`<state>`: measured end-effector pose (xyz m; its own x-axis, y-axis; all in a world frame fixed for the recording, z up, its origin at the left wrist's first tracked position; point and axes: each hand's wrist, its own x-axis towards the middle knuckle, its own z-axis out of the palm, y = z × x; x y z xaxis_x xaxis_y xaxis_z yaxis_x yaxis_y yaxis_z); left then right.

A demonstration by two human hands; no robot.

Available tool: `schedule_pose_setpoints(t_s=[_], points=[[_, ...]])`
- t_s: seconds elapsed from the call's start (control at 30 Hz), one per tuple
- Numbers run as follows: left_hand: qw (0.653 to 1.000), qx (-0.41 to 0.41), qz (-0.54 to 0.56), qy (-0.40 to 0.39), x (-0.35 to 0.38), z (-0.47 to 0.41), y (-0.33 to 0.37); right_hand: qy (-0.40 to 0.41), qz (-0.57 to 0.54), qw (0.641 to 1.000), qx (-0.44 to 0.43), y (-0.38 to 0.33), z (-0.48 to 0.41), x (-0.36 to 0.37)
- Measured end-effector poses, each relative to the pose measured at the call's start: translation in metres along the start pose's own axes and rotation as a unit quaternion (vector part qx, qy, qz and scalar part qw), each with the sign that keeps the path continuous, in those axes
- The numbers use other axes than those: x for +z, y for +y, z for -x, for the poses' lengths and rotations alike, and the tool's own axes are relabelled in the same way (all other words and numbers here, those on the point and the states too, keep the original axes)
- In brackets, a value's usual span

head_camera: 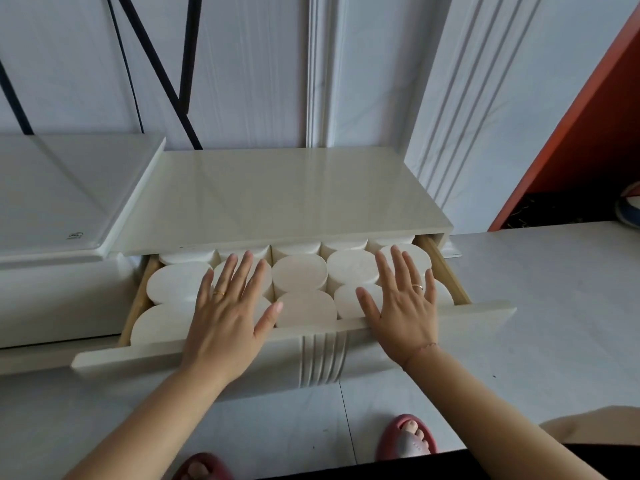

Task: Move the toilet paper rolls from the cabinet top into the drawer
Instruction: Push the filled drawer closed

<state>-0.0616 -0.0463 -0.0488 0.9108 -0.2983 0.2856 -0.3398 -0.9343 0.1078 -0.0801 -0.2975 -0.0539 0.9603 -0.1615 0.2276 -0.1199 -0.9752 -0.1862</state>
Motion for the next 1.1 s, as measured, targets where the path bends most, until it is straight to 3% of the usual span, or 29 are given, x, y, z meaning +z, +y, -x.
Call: schedule_pose_setpoints(t_s=[0.6,1.1], points=[[0.999,-0.023,-0.025,0.022,0.03,-0.107,-0.037,0.031,0.002,1.0,-0.001,-0.013,-0.114,0.032],[0.999,-0.026,-0.023,0.039,0.037,-0.139,-0.046,0.067,-0.006,0.998,0.0,-0.016,-0.148,0.047]])
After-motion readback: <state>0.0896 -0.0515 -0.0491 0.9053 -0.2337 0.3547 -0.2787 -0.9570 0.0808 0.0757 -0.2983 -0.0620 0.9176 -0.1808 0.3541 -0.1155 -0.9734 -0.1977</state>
